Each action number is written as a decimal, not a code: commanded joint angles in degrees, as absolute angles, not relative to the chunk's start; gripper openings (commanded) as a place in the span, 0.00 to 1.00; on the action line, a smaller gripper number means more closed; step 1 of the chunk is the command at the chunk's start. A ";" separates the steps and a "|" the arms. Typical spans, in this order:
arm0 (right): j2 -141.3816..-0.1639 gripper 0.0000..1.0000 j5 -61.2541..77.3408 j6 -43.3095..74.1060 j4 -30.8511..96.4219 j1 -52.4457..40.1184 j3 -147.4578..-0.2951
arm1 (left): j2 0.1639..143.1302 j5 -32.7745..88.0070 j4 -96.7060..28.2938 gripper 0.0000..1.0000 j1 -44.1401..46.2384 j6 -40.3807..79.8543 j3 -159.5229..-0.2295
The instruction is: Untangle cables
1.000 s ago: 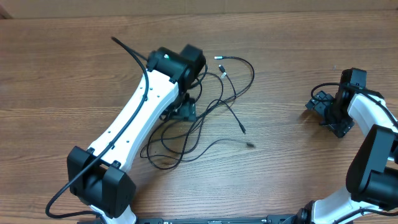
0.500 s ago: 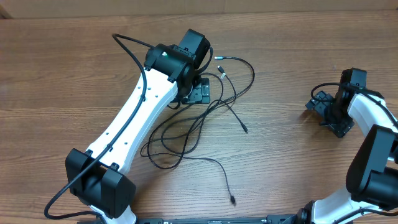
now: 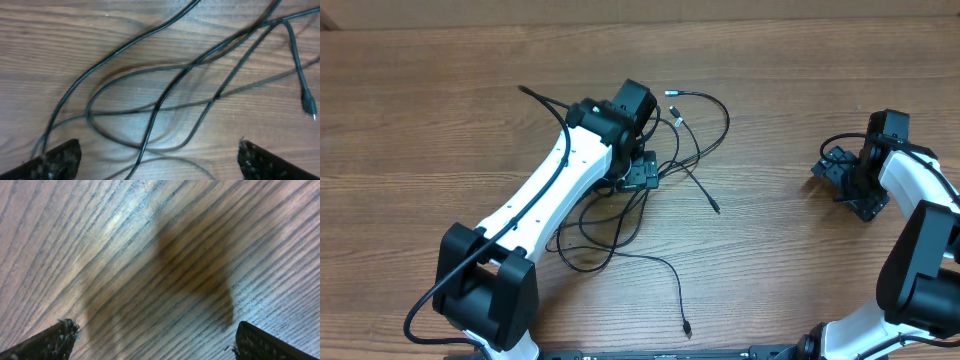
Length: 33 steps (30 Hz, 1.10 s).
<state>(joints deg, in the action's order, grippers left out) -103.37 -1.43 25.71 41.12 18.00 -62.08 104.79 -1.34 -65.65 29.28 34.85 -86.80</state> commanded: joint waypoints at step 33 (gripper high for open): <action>-103.37 1.00 -1.43 26.15 40.80 18.06 -61.82 | 103.79 -2.76 -56.21 0.64 28.73 32.25 -74.61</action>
<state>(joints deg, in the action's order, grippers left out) -103.37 -1.43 25.74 41.12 18.00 -62.08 104.79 -0.84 -59.46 29.10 33.54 -74.91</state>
